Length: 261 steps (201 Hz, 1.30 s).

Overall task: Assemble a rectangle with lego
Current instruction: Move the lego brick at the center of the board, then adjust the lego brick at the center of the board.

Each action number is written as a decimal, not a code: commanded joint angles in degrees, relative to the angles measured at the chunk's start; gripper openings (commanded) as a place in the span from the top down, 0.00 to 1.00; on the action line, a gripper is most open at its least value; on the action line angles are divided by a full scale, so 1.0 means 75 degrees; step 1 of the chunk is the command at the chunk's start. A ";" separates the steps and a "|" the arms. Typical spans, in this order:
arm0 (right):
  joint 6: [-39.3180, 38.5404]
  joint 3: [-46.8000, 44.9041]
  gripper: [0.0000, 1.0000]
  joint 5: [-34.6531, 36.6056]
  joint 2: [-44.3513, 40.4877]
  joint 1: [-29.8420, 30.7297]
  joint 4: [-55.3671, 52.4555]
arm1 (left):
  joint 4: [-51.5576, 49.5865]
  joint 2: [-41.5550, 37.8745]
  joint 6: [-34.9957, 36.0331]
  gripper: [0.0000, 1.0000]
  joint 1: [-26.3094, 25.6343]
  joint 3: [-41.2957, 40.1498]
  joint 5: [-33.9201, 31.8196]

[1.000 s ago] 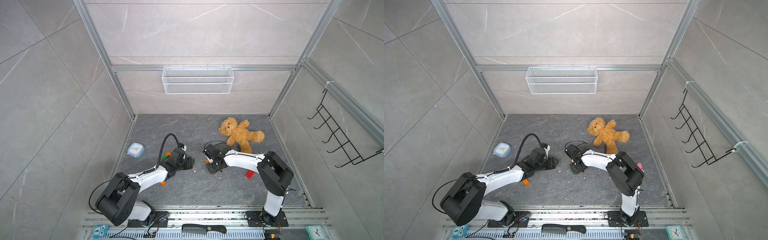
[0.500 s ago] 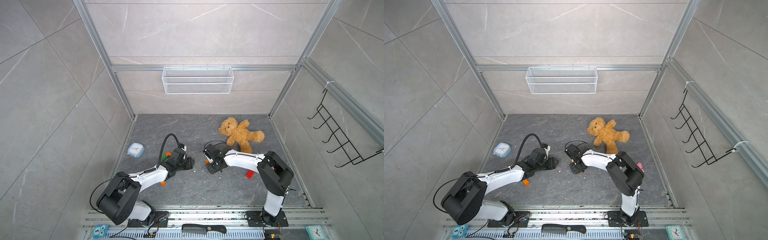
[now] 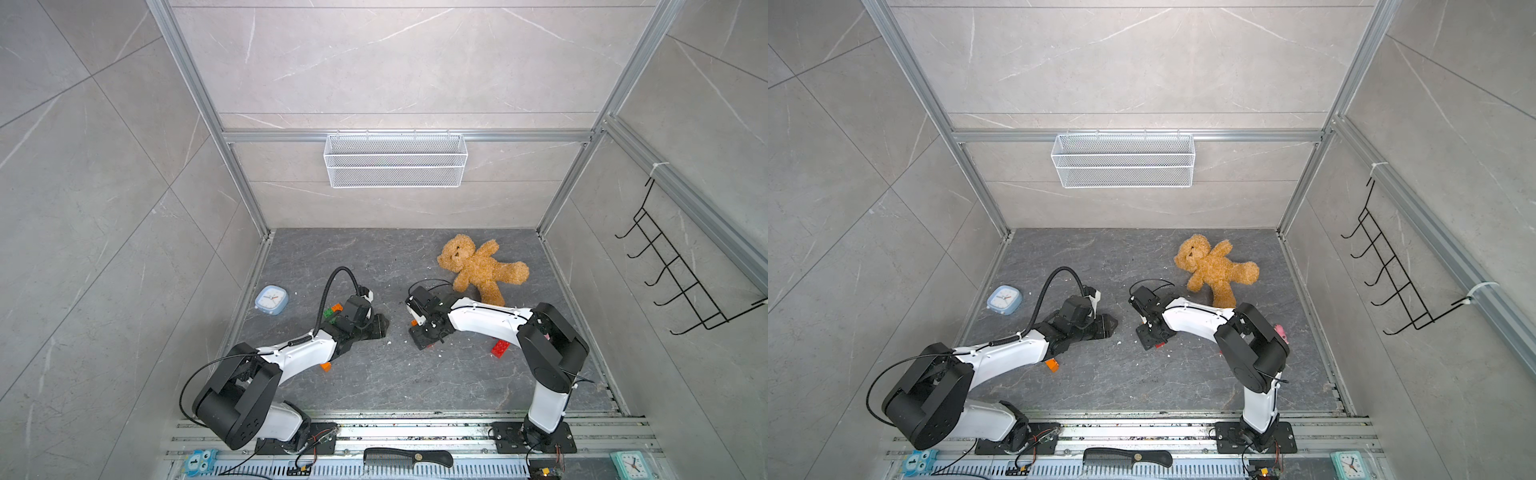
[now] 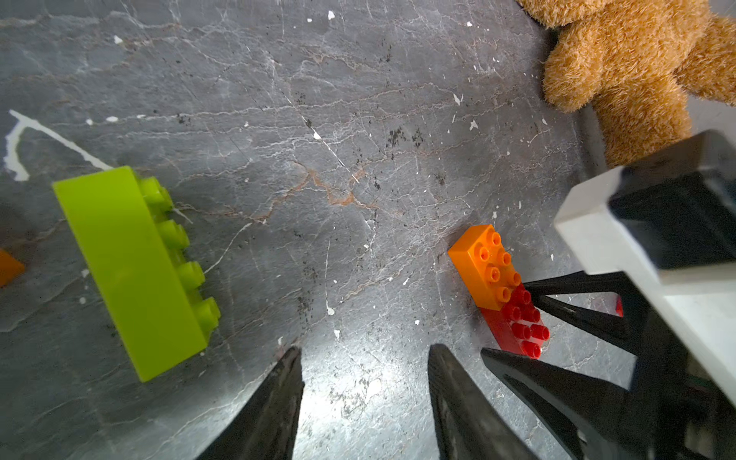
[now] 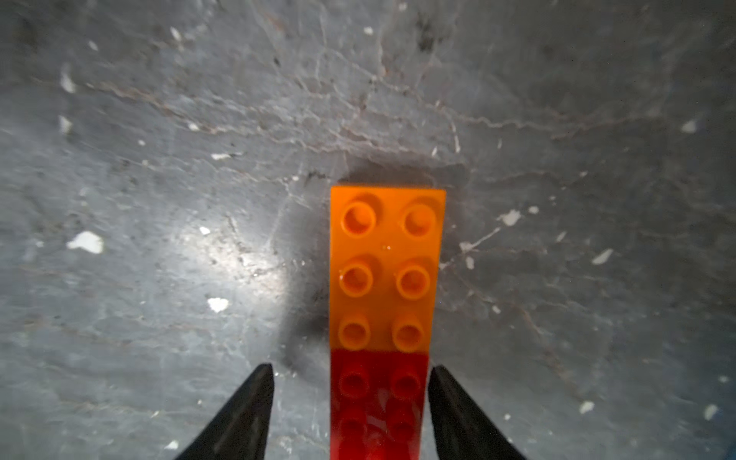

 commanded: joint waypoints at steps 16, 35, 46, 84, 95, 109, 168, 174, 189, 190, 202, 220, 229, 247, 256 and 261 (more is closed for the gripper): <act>0.0497 0.0125 0.34 -0.0980 -0.1318 -0.0658 -0.0211 | 0.0523 -0.0397 0.0450 0.46 0.0118 0.0288 0.0254; 0.0897 -0.0363 0.36 -0.1475 -0.1747 -0.1097 0.0086 | 0.1030 -0.0405 0.0542 0.45 0.0104 0.0112 0.0417; 0.1158 -0.0642 0.38 -0.1653 -0.1892 -0.1343 0.0229 | 0.1261 -0.0325 0.0572 0.45 0.0097 0.0049 0.0482; 0.1701 -0.1253 0.45 -0.1705 -0.2391 -0.1940 0.0425 | 0.1717 0.0070 0.1079 0.45 -0.0570 0.0086 0.0226; 0.1796 -0.1346 0.46 -0.1659 -0.2628 -0.2101 0.0371 | 0.1903 0.0105 0.1387 0.45 -0.0917 0.0068 -0.0065; 0.1894 -0.1502 0.45 -0.1235 -0.2979 -0.2331 0.0007 | 0.2013 0.0123 0.1945 0.42 -0.1430 0.0097 -0.0494; 0.0928 -0.1561 0.30 -0.0178 -0.2637 -0.3345 -0.0576 | 0.1585 0.0598 0.2727 0.32 -0.2256 0.0789 -0.0947; 0.0908 -0.1421 0.30 -0.0024 -0.2429 -0.3352 -0.0492 | 0.1616 0.0600 0.2738 0.31 -0.2255 0.0827 -0.0986; 0.0836 -0.1082 0.28 0.0269 -0.1872 -0.3403 -0.0389 | 0.1711 0.0606 0.2732 0.31 -0.2255 0.0845 -0.1142; 0.0828 -0.1065 0.28 0.0288 -0.1834 -0.3397 -0.0383 | 0.1721 0.0600 0.2723 0.31 -0.2255 0.0839 -0.1149; 0.0780 -0.0887 0.27 0.0575 -0.1462 -0.3410 -0.0310 | 0.1760 0.0593 0.2648 0.31 -0.2255 0.0782 -0.1289; 0.0749 -0.0782 0.25 0.0776 -0.1094 -0.3471 -0.0191 | 0.1712 0.0539 0.2514 0.31 -0.2232 0.0662 -0.1400; 0.0767 -0.0778 0.25 0.0776 -0.0953 -0.3497 -0.0101 | 0.1758 0.0503 0.2453 0.31 -0.2220 0.0545 -0.1412; 0.0863 -0.0692 0.24 0.0706 -0.0578 -0.3508 -0.0028 | 0.1960 0.0422 0.2319 0.32 -0.2125 0.0323 -0.1351; 0.0939 -0.0711 0.25 0.0591 -0.0469 -0.3505 0.0063 | 0.1979 0.0391 0.2276 0.32 -0.2083 0.0283 -0.1311; 0.0985 -0.0728 0.25 0.0530 -0.0426 -0.3510 0.0100 | 0.1983 0.0378 0.2275 0.32 -0.2059 0.0271 -0.1308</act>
